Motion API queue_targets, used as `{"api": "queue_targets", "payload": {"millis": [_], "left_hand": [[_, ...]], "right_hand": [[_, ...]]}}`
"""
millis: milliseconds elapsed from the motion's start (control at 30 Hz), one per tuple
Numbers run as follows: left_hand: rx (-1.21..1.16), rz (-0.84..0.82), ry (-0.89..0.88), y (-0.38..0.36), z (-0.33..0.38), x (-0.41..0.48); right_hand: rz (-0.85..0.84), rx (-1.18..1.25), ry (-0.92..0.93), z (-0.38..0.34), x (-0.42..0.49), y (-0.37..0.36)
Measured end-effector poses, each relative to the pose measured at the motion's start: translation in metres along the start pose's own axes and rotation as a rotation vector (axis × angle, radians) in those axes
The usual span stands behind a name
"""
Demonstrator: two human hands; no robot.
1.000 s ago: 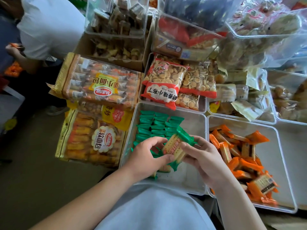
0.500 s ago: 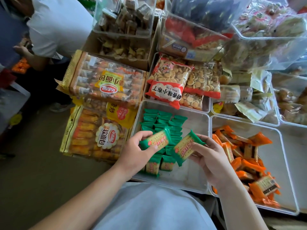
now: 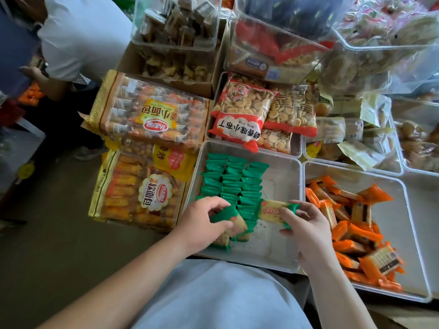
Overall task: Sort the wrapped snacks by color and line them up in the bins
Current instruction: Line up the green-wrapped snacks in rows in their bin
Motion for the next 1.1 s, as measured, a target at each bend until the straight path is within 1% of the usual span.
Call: {"api": "queue_targets", "payload": {"millis": [67,167,233,300,400,433,567,667,800,900,967,1033,1100], "left_hand": [[0.117,-0.076,-0.033,-0.014,0.001,0.005],[0.331,-0.172,-0.079,-0.038,0.004,0.015],[0.445,-0.218,-0.086,-0.053,0.0,0.024],[0.534,-0.226,-0.058,-0.063,-0.006,0.03],[0.618,-0.233,-0.022,-0.072,-0.014,0.036],[0.611,-0.235,-0.024,-0.074,-0.015,0.037],[0.53,-0.22,-0.107,-0.074,-0.017,0.041],[0.422,-0.196,-0.115,-0.067,-0.019,0.041],[0.272,-0.101,-0.123,-0.046,-0.02,0.04],[0.259,-0.061,-0.106,-0.032,-0.025,0.031],[0.261,-0.036,-0.081,-0.027,-0.031,0.023],[0.249,-0.004,-0.063,-0.021,-0.038,0.017],[0.239,0.007,-0.03,-0.018,-0.046,0.013]], "right_hand": [[0.015,0.015,-0.013,0.005,0.0,0.01],[-0.062,-0.005,-0.061,0.018,0.0,0.019],[-0.145,-0.073,-0.102,0.03,-0.004,0.021],[-0.215,-0.184,-0.105,0.038,-0.008,0.021],[-0.254,-0.321,-0.082,0.047,-0.003,0.017],[-0.265,-0.389,-0.058,0.048,0.001,0.012],[-0.364,-0.797,0.066,0.056,0.022,-0.018],[-0.435,-0.907,0.045,0.079,0.03,-0.036],[-0.44,-0.924,0.004,0.098,0.04,-0.045],[-0.445,-0.968,0.008,0.093,0.042,-0.048],[-0.438,-0.915,-0.024,0.085,0.041,-0.045],[-0.43,-0.803,-0.099,0.082,0.044,-0.04],[-0.485,-0.729,-0.168,0.083,0.043,-0.037]]}}
Point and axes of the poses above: each hand's wrist, its own x-axis towards the middle knuckle, its own y-axis out of the back of the hand, z = x × y, the point moved 6 cm from there along x, towards the middle knuckle, and after that the axes turned 5 degrees about -z, right-handed, at the moved point
